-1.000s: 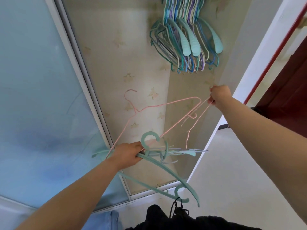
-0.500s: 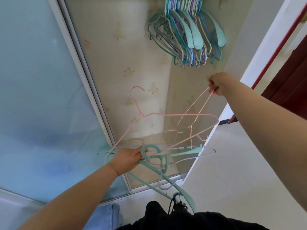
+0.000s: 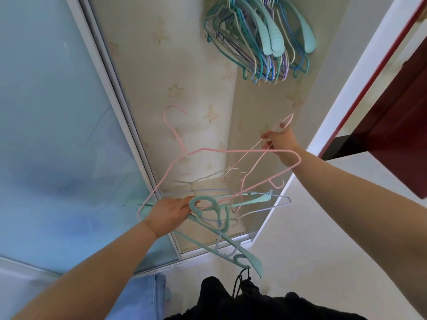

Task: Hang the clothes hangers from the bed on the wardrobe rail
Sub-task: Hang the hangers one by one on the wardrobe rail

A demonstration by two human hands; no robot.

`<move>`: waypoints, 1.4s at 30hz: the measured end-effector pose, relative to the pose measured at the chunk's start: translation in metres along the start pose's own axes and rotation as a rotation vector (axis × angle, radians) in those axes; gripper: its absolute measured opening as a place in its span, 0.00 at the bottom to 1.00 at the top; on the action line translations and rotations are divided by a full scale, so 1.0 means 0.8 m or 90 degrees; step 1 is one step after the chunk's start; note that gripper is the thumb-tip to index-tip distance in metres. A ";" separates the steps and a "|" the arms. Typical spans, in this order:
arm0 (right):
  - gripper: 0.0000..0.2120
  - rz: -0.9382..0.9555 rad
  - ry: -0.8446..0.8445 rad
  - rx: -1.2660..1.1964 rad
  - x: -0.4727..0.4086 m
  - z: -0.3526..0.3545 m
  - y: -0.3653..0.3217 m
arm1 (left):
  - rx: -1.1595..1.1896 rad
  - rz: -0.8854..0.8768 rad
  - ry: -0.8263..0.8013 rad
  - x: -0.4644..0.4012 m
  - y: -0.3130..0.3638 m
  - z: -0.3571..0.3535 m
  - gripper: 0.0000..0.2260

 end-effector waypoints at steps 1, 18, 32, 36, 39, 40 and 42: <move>0.10 -0.011 0.008 -0.021 -0.001 0.003 0.012 | -0.010 -0.011 0.004 0.000 0.003 0.002 0.12; 0.13 -0.248 -0.154 -0.008 0.028 -0.039 0.147 | -0.013 -0.018 -0.026 -0.014 0.027 0.023 0.09; 0.05 -0.188 -0.217 0.439 0.012 0.035 0.103 | -0.068 0.085 -0.124 0.018 0.050 0.022 0.14; 0.07 -0.167 -0.154 0.461 0.005 0.049 0.111 | -0.036 0.105 -0.276 0.023 0.064 -0.002 0.23; 0.07 -0.223 -0.170 0.435 0.013 0.057 0.135 | -0.008 0.123 -0.360 0.032 0.069 -0.029 0.22; 0.08 -0.242 -0.182 0.478 0.019 0.061 0.142 | 0.013 0.139 -0.382 0.034 0.071 -0.034 0.21; 0.13 -0.243 -0.195 0.597 0.032 0.069 0.149 | 0.045 0.200 -0.411 0.037 0.070 -0.041 0.18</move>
Point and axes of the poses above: each hand's wrist, its own x-axis away from the middle knuckle, its own z-axis out of the back of the hand, y = z × x, the point moved 9 cm from there along -x, towards the middle knuckle, and after that the axes turned 13 degrees about -y, right-handed, at the moved point
